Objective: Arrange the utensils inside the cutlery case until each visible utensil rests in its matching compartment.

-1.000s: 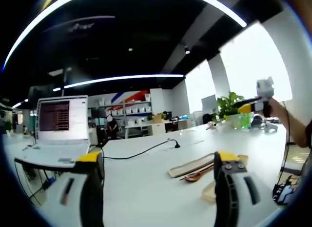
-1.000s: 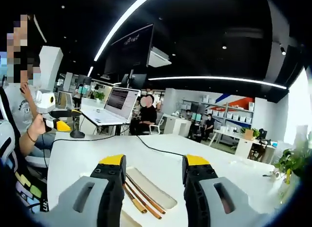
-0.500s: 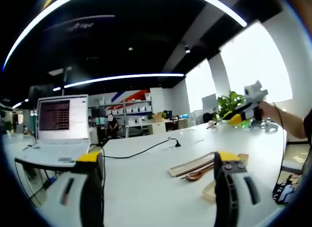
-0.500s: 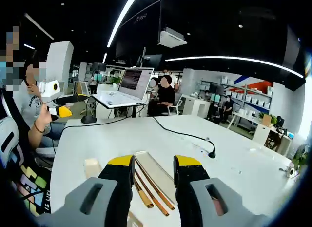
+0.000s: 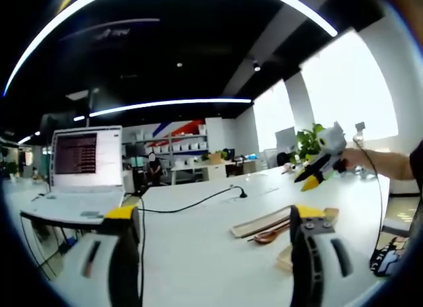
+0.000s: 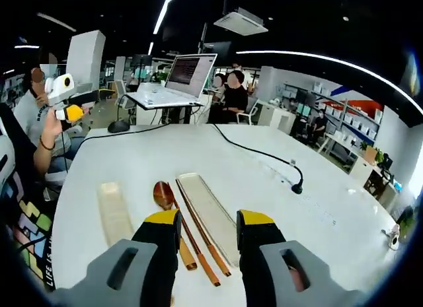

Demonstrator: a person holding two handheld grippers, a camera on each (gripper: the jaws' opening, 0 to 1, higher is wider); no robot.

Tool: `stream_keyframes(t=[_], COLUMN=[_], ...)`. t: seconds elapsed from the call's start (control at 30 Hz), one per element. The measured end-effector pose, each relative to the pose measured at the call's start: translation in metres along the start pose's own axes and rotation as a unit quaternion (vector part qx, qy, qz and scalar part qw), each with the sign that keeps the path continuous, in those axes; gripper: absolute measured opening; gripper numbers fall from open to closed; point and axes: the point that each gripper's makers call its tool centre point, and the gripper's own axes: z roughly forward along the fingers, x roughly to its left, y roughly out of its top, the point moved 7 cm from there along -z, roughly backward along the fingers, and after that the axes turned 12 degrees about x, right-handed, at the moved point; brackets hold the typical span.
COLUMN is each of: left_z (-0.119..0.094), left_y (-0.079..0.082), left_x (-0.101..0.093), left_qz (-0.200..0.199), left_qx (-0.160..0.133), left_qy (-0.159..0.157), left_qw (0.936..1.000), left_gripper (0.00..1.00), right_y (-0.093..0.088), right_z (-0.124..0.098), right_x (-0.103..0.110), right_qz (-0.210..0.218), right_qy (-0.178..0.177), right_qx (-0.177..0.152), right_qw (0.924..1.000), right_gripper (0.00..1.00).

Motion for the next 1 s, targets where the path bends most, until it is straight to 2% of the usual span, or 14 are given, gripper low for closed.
stream_keyframes(t=[0.13,0.2,0.4,0.47,0.53,0.57,0.63,0.73,0.87,0.93,1.0], left_z=[0.001,0.003,0.006,0.004,0.001,0.001,0.001,0.003,0.005,0.005,0.006], left_y=[-0.001,-0.002,-0.004,0.000,0.001,0.001,0.000,-0.003,-0.005,-0.006,-0.006], left_x=[-0.001,-0.003,-0.007,-0.007,-0.006,-0.005,-0.005,-0.006,-0.008,-0.009,-0.010], left_qz=[0.001,0.005,0.009,-0.007,-0.014,-0.015,-0.011,0.001,0.001,0.003,0.004], left_qx=[0.001,0.005,0.013,-0.012,-0.016,-0.016,-0.010,0.002,0.007,0.010,0.009], left_qy=[-0.001,-0.003,-0.009,-0.011,-0.018,-0.019,-0.016,-0.010,-0.021,-0.021,-0.020], left_qw=[1.0000,1.0000,0.9998,0.9998,0.9996,0.9996,0.9998,0.9999,0.9998,0.9997,0.9998], left_gripper=[1.00,1.00,1.00,1.00,1.00,1.00,1.00,1.00,1.00,1.00,0.99], right_y=[-0.005,-0.004,-0.001,0.002,0.003,0.001,0.000,-0.001,-0.005,-0.006,-0.006], right_z=[0.014,0.018,0.029,0.031,0.034,0.037,0.041,0.048,0.056,0.061,0.063], right_x=[0.004,0.005,0.007,0.009,0.008,0.008,0.008,0.014,0.014,0.009,0.009], right_qz=[-0.011,-0.012,-0.036,-0.039,-0.036,-0.046,-0.053,-0.031,-0.046,-0.050,-0.043], right_qy=[0.009,0.017,0.026,0.045,0.050,0.049,0.048,0.089,0.094,0.096,0.109], right_qx=[0.031,0.029,0.055,0.049,0.054,0.069,0.079,0.076,0.101,0.113,0.121], right_qw=[0.9994,0.9994,0.9975,0.9970,0.9966,0.9954,0.9943,0.9927,0.9893,0.9877,0.9857], right_gripper=[0.34,0.34,0.31,0.29,0.30,0.30,0.30,0.29,0.28,0.25,0.18])
